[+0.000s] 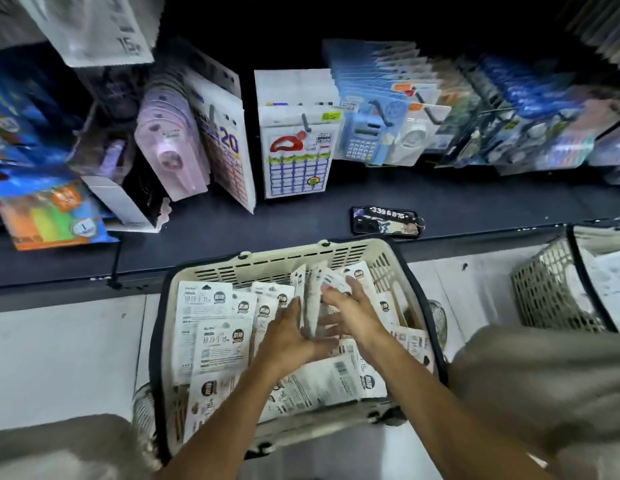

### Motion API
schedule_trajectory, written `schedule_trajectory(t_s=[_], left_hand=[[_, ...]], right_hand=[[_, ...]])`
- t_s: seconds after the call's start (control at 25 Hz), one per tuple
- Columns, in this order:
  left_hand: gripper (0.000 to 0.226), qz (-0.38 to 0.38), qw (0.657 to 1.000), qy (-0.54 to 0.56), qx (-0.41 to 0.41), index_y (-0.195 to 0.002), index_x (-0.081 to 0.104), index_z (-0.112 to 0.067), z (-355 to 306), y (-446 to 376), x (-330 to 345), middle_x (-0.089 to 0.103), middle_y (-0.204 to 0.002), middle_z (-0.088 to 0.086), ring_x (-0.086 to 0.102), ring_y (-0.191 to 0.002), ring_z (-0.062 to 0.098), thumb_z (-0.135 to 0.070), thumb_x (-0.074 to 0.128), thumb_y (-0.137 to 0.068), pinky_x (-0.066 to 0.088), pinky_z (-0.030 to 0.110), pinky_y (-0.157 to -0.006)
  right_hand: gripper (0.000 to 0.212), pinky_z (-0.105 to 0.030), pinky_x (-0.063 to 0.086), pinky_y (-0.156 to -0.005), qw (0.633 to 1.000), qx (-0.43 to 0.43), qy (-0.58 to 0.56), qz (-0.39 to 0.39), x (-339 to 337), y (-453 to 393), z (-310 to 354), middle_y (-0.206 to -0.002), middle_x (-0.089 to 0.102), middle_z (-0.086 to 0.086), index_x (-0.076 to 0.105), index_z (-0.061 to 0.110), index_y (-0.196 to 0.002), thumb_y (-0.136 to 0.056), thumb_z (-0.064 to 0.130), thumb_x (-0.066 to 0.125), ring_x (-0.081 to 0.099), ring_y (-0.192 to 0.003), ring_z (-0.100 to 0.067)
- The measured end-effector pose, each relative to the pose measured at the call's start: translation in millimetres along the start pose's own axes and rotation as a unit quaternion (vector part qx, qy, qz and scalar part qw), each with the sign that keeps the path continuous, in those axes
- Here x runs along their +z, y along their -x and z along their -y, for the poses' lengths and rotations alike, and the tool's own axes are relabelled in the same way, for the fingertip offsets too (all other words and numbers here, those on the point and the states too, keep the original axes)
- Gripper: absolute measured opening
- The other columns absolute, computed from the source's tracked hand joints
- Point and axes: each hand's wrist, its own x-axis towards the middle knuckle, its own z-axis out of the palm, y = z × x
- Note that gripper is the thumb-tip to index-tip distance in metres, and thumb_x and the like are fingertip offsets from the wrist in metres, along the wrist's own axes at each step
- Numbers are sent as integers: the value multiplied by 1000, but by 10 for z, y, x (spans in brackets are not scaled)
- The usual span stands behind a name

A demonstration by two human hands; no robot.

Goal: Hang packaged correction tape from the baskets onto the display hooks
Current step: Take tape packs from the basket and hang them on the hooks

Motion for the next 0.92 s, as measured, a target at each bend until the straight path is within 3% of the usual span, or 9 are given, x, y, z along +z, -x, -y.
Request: schedule_trajectory(t_s=[0.12,0.28,0.36,0.44,0.52,0.6,0.72,0.8,0.92], left_hand=[[92,-95,995,16,-26,-137,45,-35,-50,-113,-86,68,-122,-13,68,-105,14,-54,89,-59,53,29,-81],[44,-118,988,-79,-62,-112,64,-31,-9,-154,-148,75,-103,-6,66,-83,15,-46,82,-75,46,23,-60],[36,-133,987,-58,-76,-108,64,-28,35,-130,-166,71,-94,-10,61,-72,9,-38,81,-77,37,20,-51],[34,-136,988,-8,-74,-104,64,-27,61,-102,-234,67,-84,-16,63,-65,2,-34,82,-76,40,18,-47],[33,-124,987,70,-70,-104,66,-26,94,-85,-343,72,-87,-12,70,-66,3,-26,83,-76,48,17,-47],[32,-127,981,131,-69,-107,67,-25,102,-53,-451,75,-93,-6,72,-66,3,-20,80,-78,51,17,-48],[36,-137,973,173,-63,-111,62,-23,125,-14,-502,74,-103,-1,74,-80,16,-15,78,-80,54,24,-55],[36,-122,968,208,-65,-109,60,-26,144,4,-469,73,-108,-1,72,-84,15,-13,78,-81,52,22,-54],[33,-71,955,277,-78,-113,62,-23,98,23,-422,73,-110,2,71,-86,19,-25,75,-83,57,25,-57]], right_hand=[[34,-40,54,-98,993,-7,31,116,105,-11,13,-120,74,1,67,32,-119,-85,36,65,69,-111,-20],[15,-32,51,-85,974,-53,165,150,-181,10,20,-96,77,9,71,26,-102,-94,38,65,70,-95,-11],[29,-25,47,-76,899,-46,377,220,-294,58,-38,-103,68,11,66,29,-105,-83,45,77,64,-95,-10],[29,-22,44,-67,809,-49,527,255,-287,81,-170,-107,63,7,67,27,-106,-80,30,81,61,-93,-13],[13,-22,49,-62,838,-73,497,216,-308,110,-155,-95,63,7,67,22,-90,-83,19,77,61,-80,-10],[9,-30,54,-73,897,-83,404,157,-444,127,57,-100,61,8,64,21,-86,-87,19,73,60,-84,-9],[12,-16,46,-59,941,-194,271,-51,-687,204,514,-89,62,1,62,18,-81,-89,19,71,56,-74,-12],[12,-25,47,-54,847,-302,400,-175,-576,315,686,-84,63,-3,59,18,-86,-93,24,66,56,-65,-16],[12,-36,56,-51,676,-451,561,-155,-36,526,406,-97,64,-5,66,14,-100,-89,16,70,63,-64,-21]])
